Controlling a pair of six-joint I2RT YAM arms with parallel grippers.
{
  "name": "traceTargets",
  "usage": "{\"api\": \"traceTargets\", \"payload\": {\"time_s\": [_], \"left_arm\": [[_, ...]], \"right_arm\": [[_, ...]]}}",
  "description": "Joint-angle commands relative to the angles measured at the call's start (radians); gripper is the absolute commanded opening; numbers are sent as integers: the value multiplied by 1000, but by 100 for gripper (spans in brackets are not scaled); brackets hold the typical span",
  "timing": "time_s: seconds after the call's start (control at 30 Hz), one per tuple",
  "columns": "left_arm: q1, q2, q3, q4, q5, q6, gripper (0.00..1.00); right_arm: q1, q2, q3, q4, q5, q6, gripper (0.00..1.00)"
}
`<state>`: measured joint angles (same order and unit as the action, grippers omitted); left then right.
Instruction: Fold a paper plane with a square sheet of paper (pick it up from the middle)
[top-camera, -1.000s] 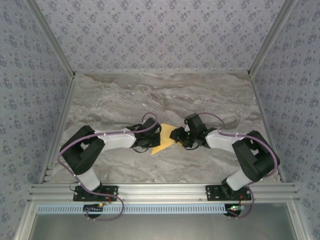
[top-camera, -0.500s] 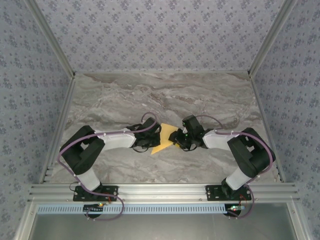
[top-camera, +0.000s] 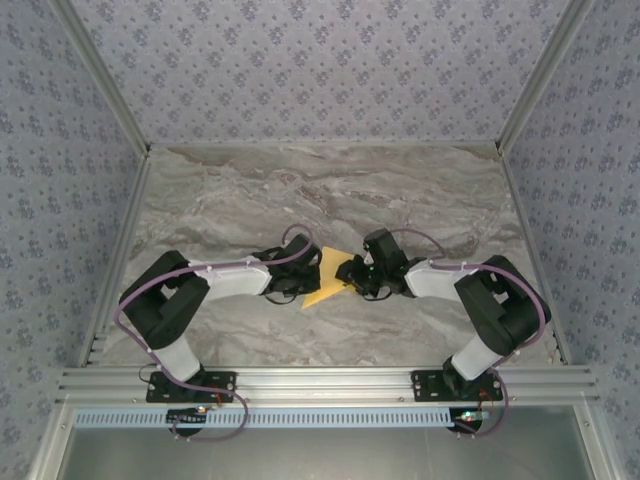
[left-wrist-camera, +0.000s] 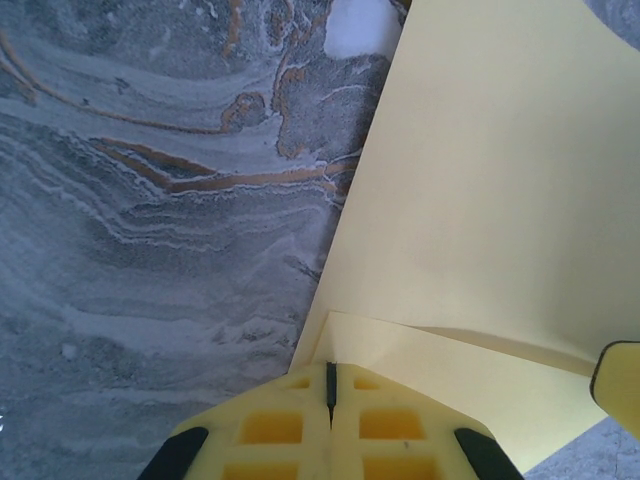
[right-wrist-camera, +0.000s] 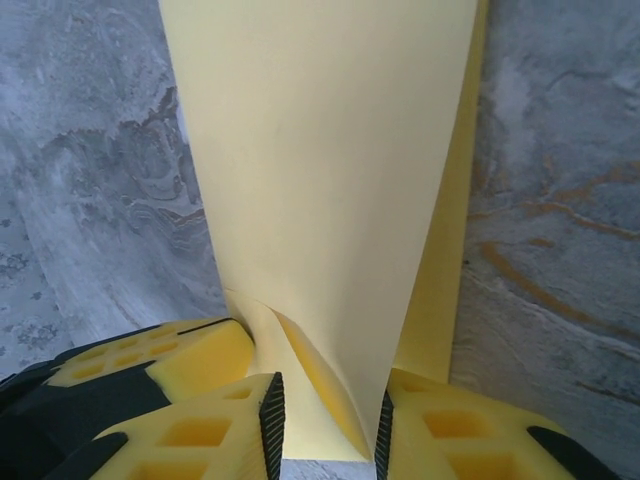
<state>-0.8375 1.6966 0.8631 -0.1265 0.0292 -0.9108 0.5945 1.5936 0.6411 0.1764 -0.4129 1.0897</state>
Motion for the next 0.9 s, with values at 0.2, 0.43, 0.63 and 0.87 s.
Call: {"api": "traceTargets", "payload": {"time_s": [0.2,0.43,0.63,0.87], "left_arm": [[9,-44,-7,-10,15,20,12],[9,-182,-52,14,-2,83,46],[8,-334,-162,128,12,214,69],[-55,-416,-208,177,-18,378,77]], "right_arm": [[4,58,-4,106,-46,86,23],[-5,8,-7,16,3,103,0],[0,-81,30,-191,81,84,0],[28,-99,99,-294,108,92,0]]}}
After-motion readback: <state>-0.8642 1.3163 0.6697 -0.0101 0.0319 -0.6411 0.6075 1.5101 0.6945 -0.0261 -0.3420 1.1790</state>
